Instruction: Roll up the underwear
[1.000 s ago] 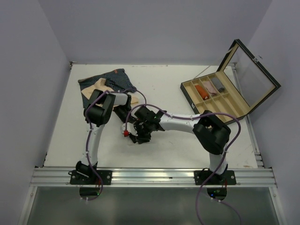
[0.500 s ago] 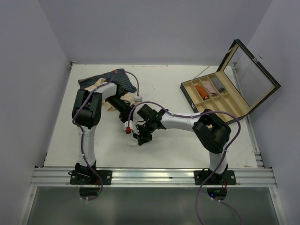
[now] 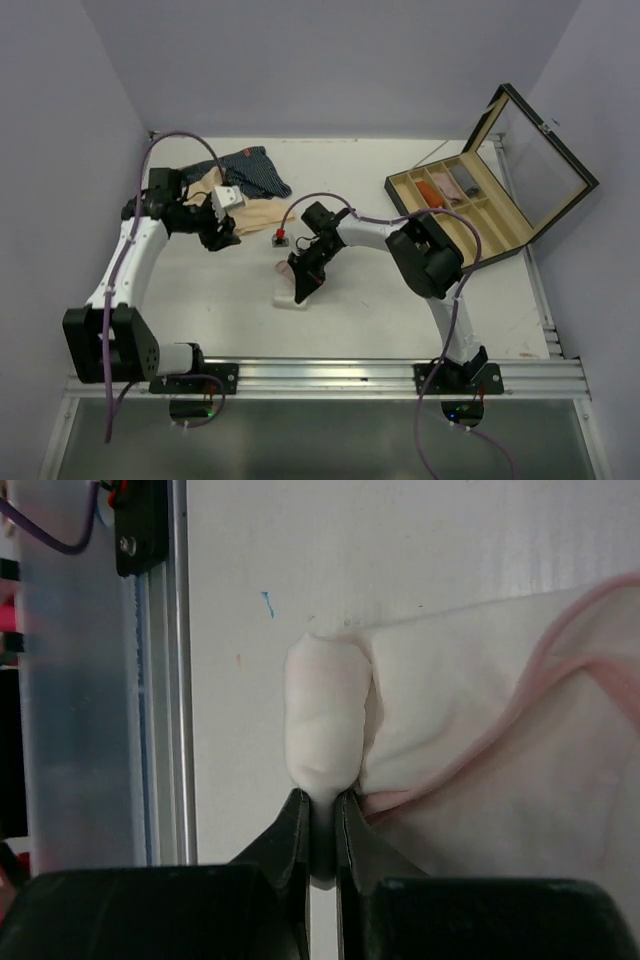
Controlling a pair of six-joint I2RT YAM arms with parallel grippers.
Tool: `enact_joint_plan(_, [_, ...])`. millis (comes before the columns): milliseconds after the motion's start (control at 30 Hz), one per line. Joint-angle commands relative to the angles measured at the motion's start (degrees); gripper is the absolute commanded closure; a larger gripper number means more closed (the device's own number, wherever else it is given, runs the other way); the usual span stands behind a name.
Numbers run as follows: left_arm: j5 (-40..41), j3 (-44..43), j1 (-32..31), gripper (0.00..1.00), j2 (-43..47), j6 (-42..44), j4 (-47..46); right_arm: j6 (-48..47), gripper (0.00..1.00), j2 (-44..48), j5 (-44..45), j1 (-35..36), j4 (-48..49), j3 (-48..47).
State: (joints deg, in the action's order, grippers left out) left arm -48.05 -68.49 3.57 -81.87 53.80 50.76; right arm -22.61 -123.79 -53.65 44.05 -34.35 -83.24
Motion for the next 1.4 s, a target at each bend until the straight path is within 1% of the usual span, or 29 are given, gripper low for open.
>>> enact_joint_plan(0, [8.03,10.89,-3.55,0.45,10.12,2.97,-8.57,3.71,1.00,-5.05,-4.61,-1.69,-3.36,-3.41])
enact_joint_plan(33, [9.98,16.58,-6.01,0.45,14.76,3.15,-11.19,3.89,1.00,-5.84,-5.32,-1.95,-3.53,-3.77])
enact_joint_plan(67, [12.00,19.50,-8.12,0.45,16.81,2.80,-12.95,4.06,1.00,-8.11,-6.02,-2.30,-4.14,-4.73])
enact_joint_plan(100, [14.37,22.23,-13.10,0.44,18.74,2.19,-14.36,3.72,1.00,-9.44,-7.68,-2.57,-5.37,-5.61])
enact_joint_plan(133, [15.61,26.70,-15.59,0.43,20.50,1.14,-16.12,2.67,1.00,-11.28,-8.48,-2.66,-7.47,-7.09])
enact_joint_plan(167, [17.53,28.65,-18.40,0.42,22.95,-0.44,-20.66,-0.21,1.00,-14.43,-9.27,-2.83,-12.19,-10.15])
enact_joint_plan(200, [20.95,30.24,-24.26,0.42,23.67,-2.28,-22.53,-0.68,1.00,-15.94,-9.89,-3.09,-13.54,-11.23])
enact_joint_plan(233, [22.46,32.69,-27.01,0.42,24.03,-2.91,-25.60,-2.25,1.00,-17.18,-10.77,-3.27,-14.94,-12.28])
enact_joint_plan(267, [24.04,33.59,-31.83,0.42,23.77,-3.52,-27.19,-2.78,1.00,-19.10,-10.78,-3.71,-16.96,-13.77])
enact_joint_plan(300, [26.15,34.90,-34.14,0.42,23.25,-4.57,-28.86,-2.88,1.00,-19.65,-10.78,-3.88,-17.15,-14.22])
enact_joint_plan(400, [27.13,35.53,-38.19,0.42,19.56,-4.93,-32.65,-3.05,1.00,-21.23,-11.30,-4.67,-17.51,-14.93])
enact_joint_plan(533, [28.36,35.09,-41.01,0.42,13.07,-3.18,-35.72,-3.31,1.00,-21.93,-10.60,-4.85,-17.59,-15.11])
enact_joint_plan(667, [28.45,34.91,-42.24,0.43,8.13,-1.33,-37.23,-3.40,1.00,-22.11,-10.34,-4.85,-17.77,-15.02])
enact_joint_plan(767, [28.10,34.91,-43.38,0.46,4.88,-0.72,-37.40,-3.32,1.00,-22.02,-10.16,-5.03,-17.77,-14.93])
enact_joint_plan(833, [28.01,35.09,-43.74,0.53,2.60,-0.80,-36.79,-3.23,1.00,-21.85,-9.99,-5.20,-17.77,-14.93])
enact_joint_plan(867, [27.93,35.18,-44.17,0.58,1.89,-0.89,-36.61,-3.05,0.98,-21.67,-10.07,-5.20,-17.77,-14.93])
enact_joint_plan(900, [27.84,35.00,-44.27,0.70,1.10,-1.15,-36.00,-2.88,0.96,-21.41,-9.90,-5.21,-17.68,-14.93])
enact_joint_plan(933, [27.75,34.83,-44.27,0.75,-0.21,-1.33,-34.78,-2.44,0.94,-21.15,-9.72,-5.38,-17.60,-14.84])
enact_joint_plan(967, [27.40,34.57,-44.27,0.79,-0.92,-1.42,-33.81,-2.18,0.88,-20.01,-9.37,-5.47,-17.60,-14.76])
enact_joint_plan(1000, [26.62,34.04,-44.27,0.86,-1.54,-1.24,-32.67,-2.00,0.85,-19.31,-8.93,-5.56,-17.60,-14.84])
enact_joint_plan(1033, [25.91,33.60,-44.27,0.91,-3.37,-0.46,-29.44,-0.87,0.82,-18.43,-6.41,-6.17,-17.51,-14.84])
enact_joint_plan(1067, [24.95,33.07,-44.27,0.95,-4.17,0.07,-28.01,-0.16,0.75,-16.16,-4.99,-6.61,-17.07,-14.93])
enact_joint_plan(1100, [24.33,32.72,-44.27,0.99,-4.96,0.34,-26.78,0.54,0.71,-14.83,-3.41,-7.13,-16.81,-14.93])
enact_joint_plan(1133, [23.89,32.46,-44.27,1.00,-6.36,0.43,-24.25,1.51,0.65,-13.16,-1.57,-8.79,-16.72,-14.84])
enact_joint_plan(1233, [20.90,30.79,-43.92,1.00,-9.18,0.08,-20.10,2.84,0.57,-5.78,2.39,-12.49,-17.15,-15.63])
enact_joint_plan(1267, [18.72,29.13,-43.57,1.00,-10.06,-0.36,-18.87,2.57,0.56,-1.76,2.67,-13.54,-17.59,-15.81])
enact_joint_plan(1300, [17.65,28.16,-43.13,1.00,-12.42,-0.45,-16.68,2.05,0.55,0.28,3.37,-15.64,-17.86,-15.98])
enact_joint_plan(1367, [14.49,24.03,-41.11,1.00,-15.85,-0.63,-14.21,1.26,0.54,4.58,5.65,-17.59,-18.21,-15.37])
